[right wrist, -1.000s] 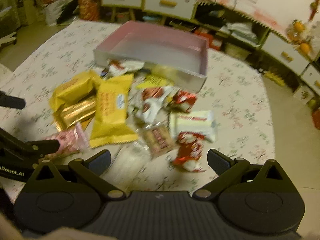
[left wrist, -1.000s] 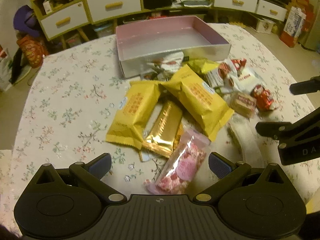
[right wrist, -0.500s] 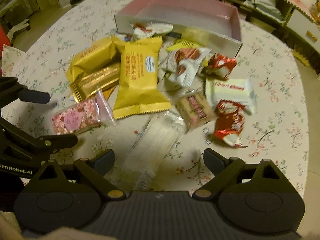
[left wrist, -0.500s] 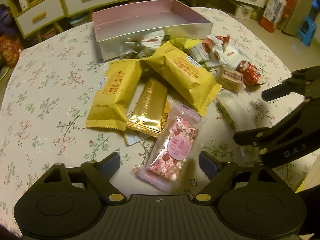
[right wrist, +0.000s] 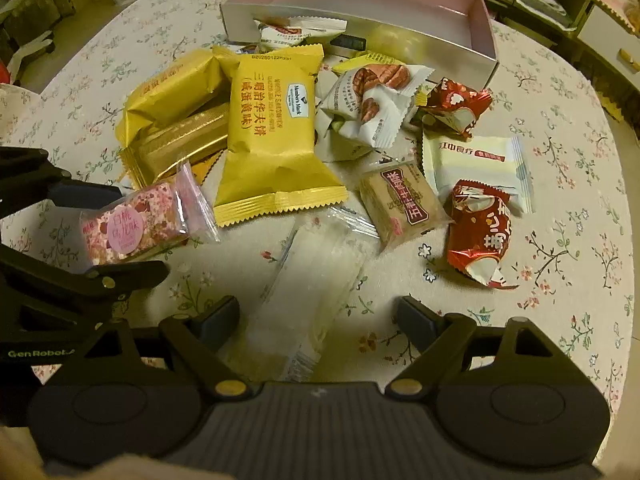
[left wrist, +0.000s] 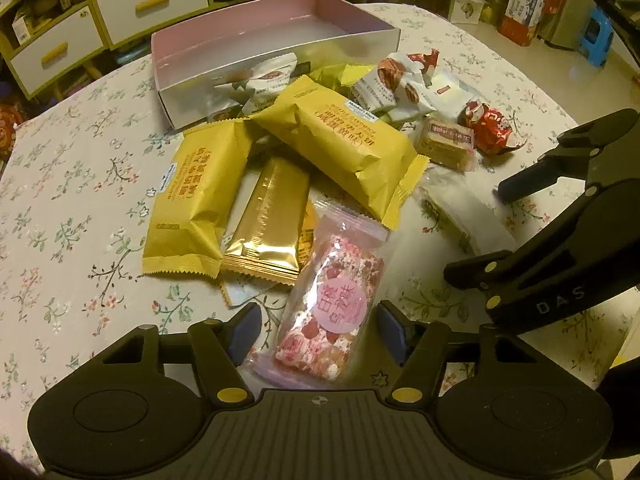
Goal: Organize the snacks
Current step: 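Grasp the pink nougat pack with the left tool while the right tool grasps the clear white roll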
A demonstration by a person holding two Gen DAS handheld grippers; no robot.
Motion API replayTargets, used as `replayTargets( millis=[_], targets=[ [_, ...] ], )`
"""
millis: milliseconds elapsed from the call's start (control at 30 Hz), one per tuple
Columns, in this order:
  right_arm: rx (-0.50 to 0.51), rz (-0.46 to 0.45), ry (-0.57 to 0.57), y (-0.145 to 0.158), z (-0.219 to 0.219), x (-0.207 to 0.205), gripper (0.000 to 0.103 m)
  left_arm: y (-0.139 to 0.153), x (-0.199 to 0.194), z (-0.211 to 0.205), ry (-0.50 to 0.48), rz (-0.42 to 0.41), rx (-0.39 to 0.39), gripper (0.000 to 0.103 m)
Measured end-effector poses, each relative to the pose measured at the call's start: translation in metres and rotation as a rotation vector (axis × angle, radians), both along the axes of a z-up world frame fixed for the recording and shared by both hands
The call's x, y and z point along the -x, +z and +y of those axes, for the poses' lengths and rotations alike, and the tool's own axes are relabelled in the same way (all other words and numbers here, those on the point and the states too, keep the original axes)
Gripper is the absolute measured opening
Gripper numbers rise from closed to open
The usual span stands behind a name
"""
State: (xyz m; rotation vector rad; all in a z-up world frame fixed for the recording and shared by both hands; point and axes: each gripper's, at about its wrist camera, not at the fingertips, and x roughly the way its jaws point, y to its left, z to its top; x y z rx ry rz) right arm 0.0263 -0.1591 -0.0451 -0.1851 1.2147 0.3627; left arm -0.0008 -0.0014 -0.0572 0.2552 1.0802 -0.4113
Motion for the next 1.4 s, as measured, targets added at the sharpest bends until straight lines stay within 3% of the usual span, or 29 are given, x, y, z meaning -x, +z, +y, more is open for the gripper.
replayTargets(
  millis=[67, 300, 467, 600, 800, 1233, 1400],
  targets=[
    [-0.005, -0.002, 0.001, 0.0, 0.0, -0.001, 0.083, 0.0, 0.0, -0.001, -0.004, 0.002, 0.009, 0.056],
    [-0.017, -0.026, 0.031, 0.005, 0.005, 0.001, 0.059, 0.002, 0.001, -0.003, -0.017, 0.009, 0.027, 0.039],
    [-0.011, -0.036, 0.044, 0.006, 0.008, 0.001, 0.046, 0.003, 0.003, -0.005, -0.022, 0.006, 0.025, 0.036],
    [-0.008, -0.046, 0.054, 0.008, 0.008, 0.002, 0.03, 0.004, 0.004, -0.005, -0.02, 0.009, 0.025, 0.033],
    [0.029, -0.083, 0.08, 0.01, 0.011, 0.006, 0.024, 0.007, 0.006, -0.006, -0.023, 0.018, 0.035, 0.03],
    [-0.031, -0.101, 0.076, 0.027, 0.005, 0.01, 0.016, 0.032, 0.011, 0.001, -0.02, -0.019, 0.091, 0.03],
    [-0.062, -0.116, 0.074, 0.035, 0.003, 0.012, 0.006, 0.038, 0.012, 0.005, -0.005, -0.028, 0.107, 0.029]
  ],
)
